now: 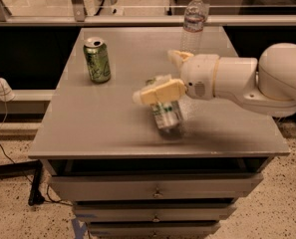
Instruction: Knock 7up can over
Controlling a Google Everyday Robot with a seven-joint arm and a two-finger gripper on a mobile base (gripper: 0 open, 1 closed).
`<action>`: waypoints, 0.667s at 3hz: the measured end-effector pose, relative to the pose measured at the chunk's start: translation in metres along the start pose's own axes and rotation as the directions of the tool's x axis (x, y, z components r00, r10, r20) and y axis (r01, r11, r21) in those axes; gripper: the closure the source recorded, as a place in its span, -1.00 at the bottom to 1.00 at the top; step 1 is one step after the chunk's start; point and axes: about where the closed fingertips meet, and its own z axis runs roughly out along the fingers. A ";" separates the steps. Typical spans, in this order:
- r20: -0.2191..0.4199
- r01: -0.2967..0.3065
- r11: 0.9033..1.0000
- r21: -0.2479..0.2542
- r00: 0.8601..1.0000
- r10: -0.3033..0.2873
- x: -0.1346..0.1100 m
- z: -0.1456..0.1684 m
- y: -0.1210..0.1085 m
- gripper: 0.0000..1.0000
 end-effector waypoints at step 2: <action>0.116 0.029 1.000 0.011 0.993 -0.030 -0.064 0.039 -0.018 -1.00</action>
Offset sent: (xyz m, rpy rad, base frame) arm 0.0509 0.0428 0.0631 0.1036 -0.0920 -0.0057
